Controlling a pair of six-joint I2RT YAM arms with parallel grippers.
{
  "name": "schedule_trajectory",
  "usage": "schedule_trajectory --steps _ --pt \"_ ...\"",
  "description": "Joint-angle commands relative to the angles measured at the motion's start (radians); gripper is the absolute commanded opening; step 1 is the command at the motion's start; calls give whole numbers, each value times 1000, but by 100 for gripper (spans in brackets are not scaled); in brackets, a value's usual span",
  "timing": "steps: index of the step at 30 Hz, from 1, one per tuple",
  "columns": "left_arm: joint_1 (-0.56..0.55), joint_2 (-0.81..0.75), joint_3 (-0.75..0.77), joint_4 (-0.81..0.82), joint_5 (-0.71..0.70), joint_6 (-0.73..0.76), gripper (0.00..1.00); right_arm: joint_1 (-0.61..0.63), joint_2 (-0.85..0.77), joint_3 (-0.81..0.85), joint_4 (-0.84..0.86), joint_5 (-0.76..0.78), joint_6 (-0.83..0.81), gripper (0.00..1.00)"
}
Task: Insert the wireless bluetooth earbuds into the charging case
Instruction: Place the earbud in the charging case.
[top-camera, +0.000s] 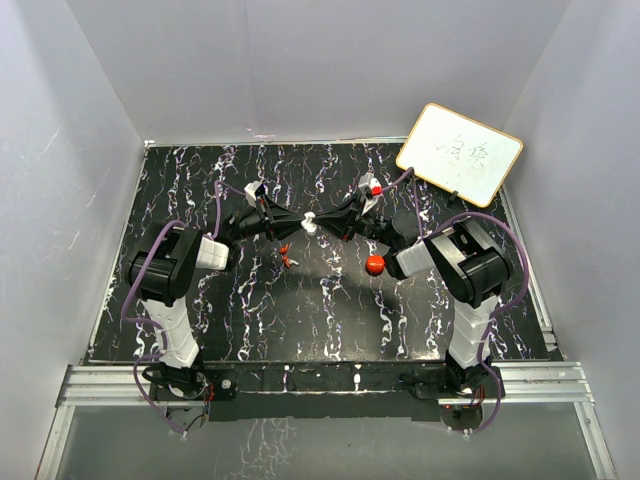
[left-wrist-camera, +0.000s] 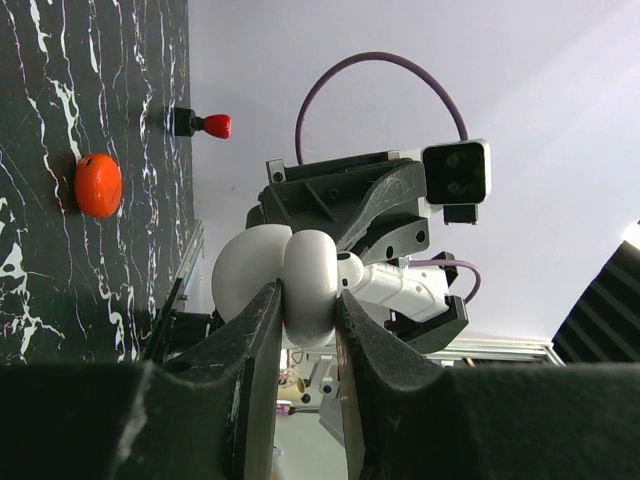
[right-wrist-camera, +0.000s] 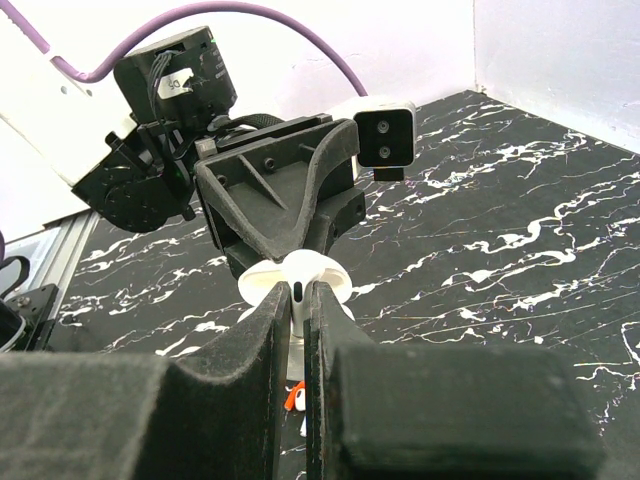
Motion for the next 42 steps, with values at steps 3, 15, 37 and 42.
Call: schedule_trajectory --steps 3,15,37,42 --pt "-5 -79 22 89 10 -13 0 6 -6 27 334 17 -25 0" --pt "-5 -70 25 115 1 -33 0 6 -3 13 335 18 -30 1" --pt "-6 -65 34 130 -11 -45 0 6 -13 -20 335 51 -38 15" --pt "-5 -61 34 133 -13 -46 0 5 -26 -29 335 61 -45 26"
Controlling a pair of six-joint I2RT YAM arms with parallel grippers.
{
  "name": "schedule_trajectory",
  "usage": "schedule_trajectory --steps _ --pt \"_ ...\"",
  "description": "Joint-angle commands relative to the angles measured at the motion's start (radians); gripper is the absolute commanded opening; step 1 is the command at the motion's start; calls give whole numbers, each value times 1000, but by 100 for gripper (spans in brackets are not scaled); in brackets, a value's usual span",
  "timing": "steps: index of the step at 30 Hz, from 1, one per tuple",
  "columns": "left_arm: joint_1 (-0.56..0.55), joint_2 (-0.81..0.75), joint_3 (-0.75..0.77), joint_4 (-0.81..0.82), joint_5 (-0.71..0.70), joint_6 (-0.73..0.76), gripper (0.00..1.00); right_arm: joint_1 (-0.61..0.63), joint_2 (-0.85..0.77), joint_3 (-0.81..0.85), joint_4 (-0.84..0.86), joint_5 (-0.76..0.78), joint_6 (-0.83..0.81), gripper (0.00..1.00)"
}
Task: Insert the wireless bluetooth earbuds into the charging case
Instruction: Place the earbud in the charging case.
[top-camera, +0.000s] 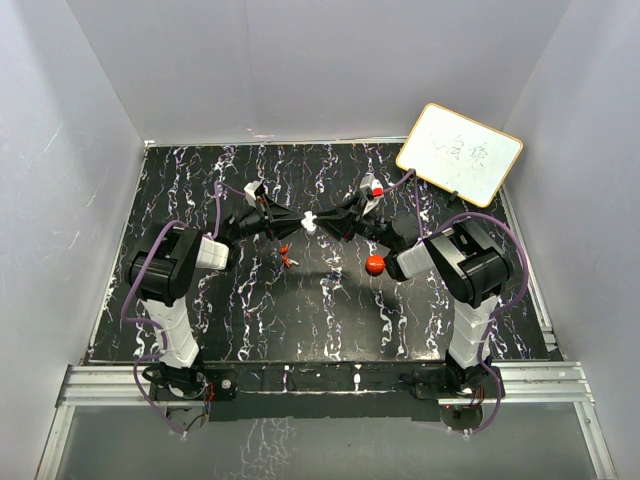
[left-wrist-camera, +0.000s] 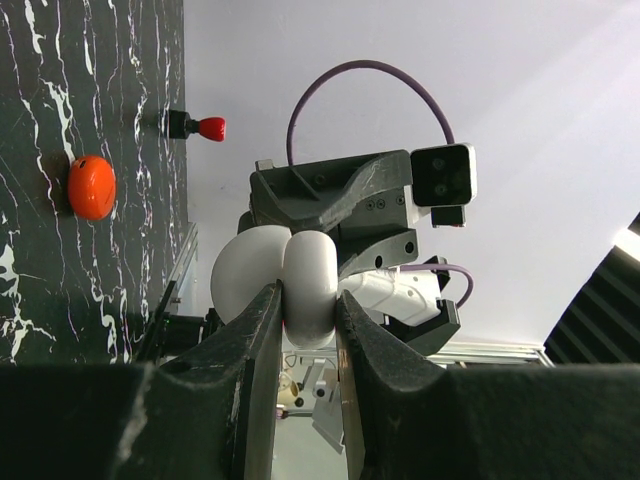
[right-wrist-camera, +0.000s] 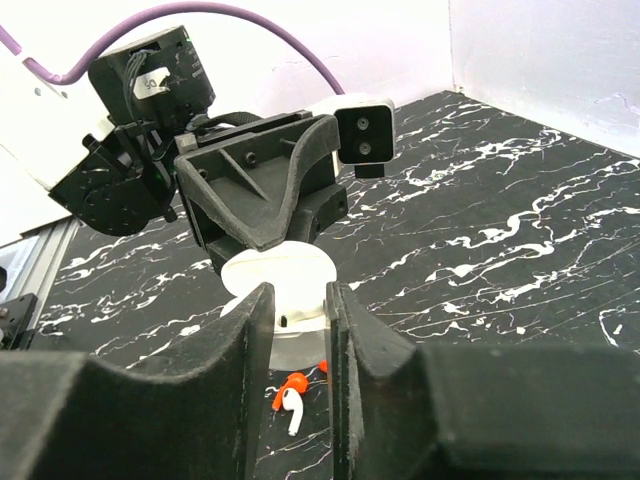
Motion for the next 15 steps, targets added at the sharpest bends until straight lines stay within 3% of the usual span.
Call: schedule_trajectory --steps 1,12,15 --pt "-5 -61 33 125 0 -22 0 5 -29 -15 332 16 -27 28" --pt "14 -22 23 133 -11 0 0 5 -147 -62 328 55 -50 35" --pt "34 3 21 169 -12 -15 0 5 -212 -83 254 81 -62 33"
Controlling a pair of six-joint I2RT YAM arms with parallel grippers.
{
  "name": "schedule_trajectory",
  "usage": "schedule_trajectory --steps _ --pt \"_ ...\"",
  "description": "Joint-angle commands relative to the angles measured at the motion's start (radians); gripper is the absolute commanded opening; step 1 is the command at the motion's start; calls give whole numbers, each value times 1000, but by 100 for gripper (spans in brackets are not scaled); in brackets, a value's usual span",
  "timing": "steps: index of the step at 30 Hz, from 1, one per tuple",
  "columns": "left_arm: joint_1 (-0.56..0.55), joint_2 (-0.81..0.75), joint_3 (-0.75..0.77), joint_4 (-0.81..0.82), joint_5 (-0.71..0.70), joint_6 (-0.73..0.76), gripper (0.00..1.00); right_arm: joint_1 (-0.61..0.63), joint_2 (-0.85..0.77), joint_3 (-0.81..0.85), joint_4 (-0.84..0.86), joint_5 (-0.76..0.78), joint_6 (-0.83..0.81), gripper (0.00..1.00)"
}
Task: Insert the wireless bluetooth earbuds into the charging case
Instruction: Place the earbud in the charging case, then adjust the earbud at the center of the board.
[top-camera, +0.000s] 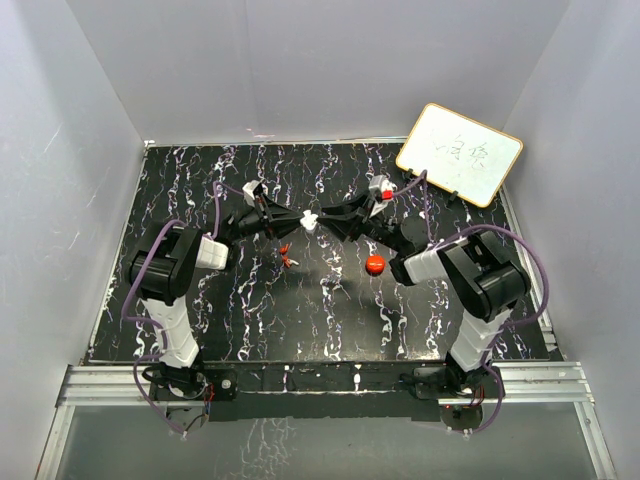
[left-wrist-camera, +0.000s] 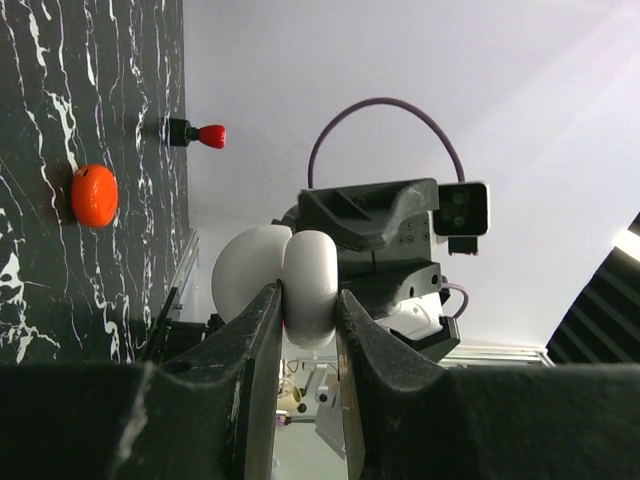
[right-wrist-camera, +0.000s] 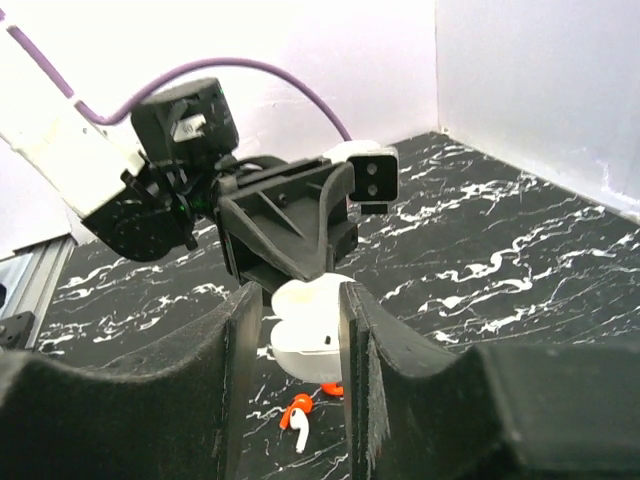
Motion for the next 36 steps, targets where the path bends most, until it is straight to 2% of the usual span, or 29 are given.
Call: schedule_trajectory --steps 1,3,5,8,11,12,18,24,36 --pt "31 8 19 169 -3 -24 0 2 -135 -20 193 60 -45 31" --pt "52 14 10 192 -5 -34 0 2 -201 -15 5 110 -77 28" --pt "80 16 -2 213 -4 -45 0 2 -270 28 -286 157 -135 27" --pt "130 5 -22 224 4 -49 0 4 -327 137 -742 277 -183 30" --pt "174 -12 -38 217 15 -44 0 3 -311 213 -970 270 -214 48" --pt "185 -17 -43 217 17 -44 0 5 -300 233 -1016 245 -229 51" --pt "230 -63 -80 214 28 -45 0 71 -212 287 -1181 261 -333 50" --pt "278 -136 -117 161 37 -16 0 149 -100 327 -1261 344 -366 46" --pt "325 -210 -141 112 65 7 0 241 69 374 -1239 471 -384 48"
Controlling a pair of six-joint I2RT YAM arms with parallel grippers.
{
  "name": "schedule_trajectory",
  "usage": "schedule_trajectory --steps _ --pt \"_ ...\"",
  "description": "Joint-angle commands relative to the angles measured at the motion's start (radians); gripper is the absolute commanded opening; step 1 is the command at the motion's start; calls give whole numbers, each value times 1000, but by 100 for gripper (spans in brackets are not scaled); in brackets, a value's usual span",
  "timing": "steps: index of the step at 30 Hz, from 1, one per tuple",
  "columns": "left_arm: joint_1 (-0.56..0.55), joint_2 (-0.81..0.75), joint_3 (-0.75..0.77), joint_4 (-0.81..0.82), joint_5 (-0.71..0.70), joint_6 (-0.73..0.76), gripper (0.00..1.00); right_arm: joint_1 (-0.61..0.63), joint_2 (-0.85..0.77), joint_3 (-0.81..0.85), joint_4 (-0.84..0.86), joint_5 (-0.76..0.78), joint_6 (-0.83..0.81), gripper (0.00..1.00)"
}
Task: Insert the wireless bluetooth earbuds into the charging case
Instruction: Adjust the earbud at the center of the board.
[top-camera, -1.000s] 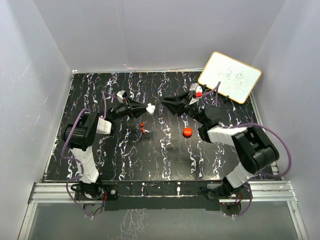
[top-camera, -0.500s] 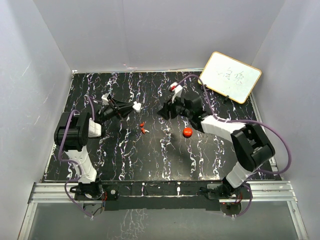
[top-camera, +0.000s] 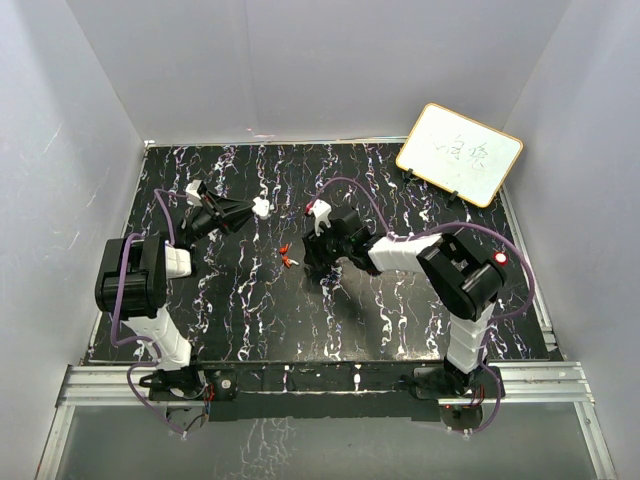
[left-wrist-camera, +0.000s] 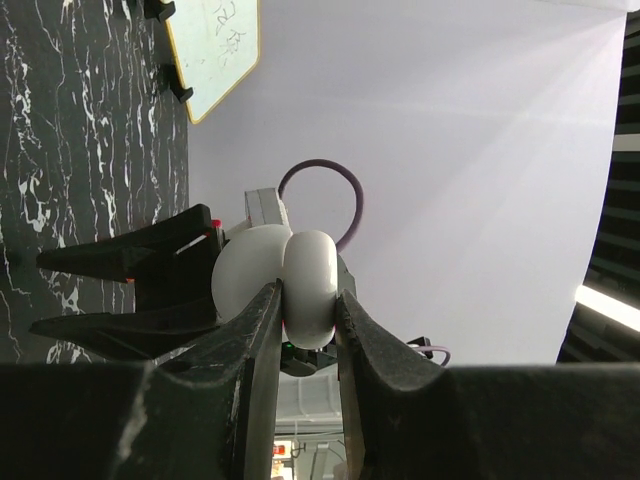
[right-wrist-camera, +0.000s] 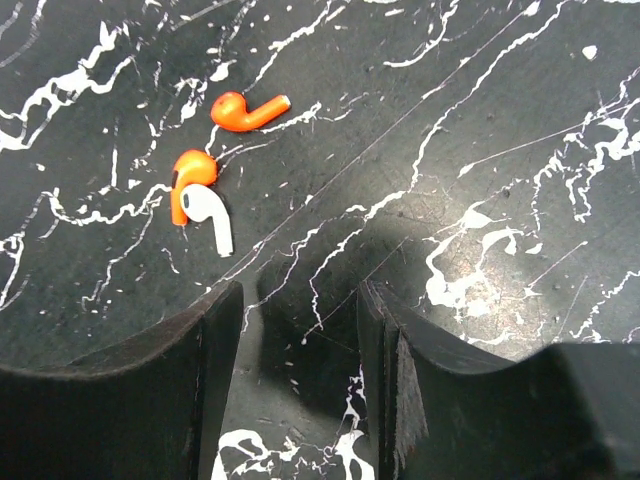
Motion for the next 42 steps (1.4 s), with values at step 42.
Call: schedule_trajectory --steps 42 --pt "43 -53 -20 103 44 -11 0 143 -48 150 -82 340 70 40"
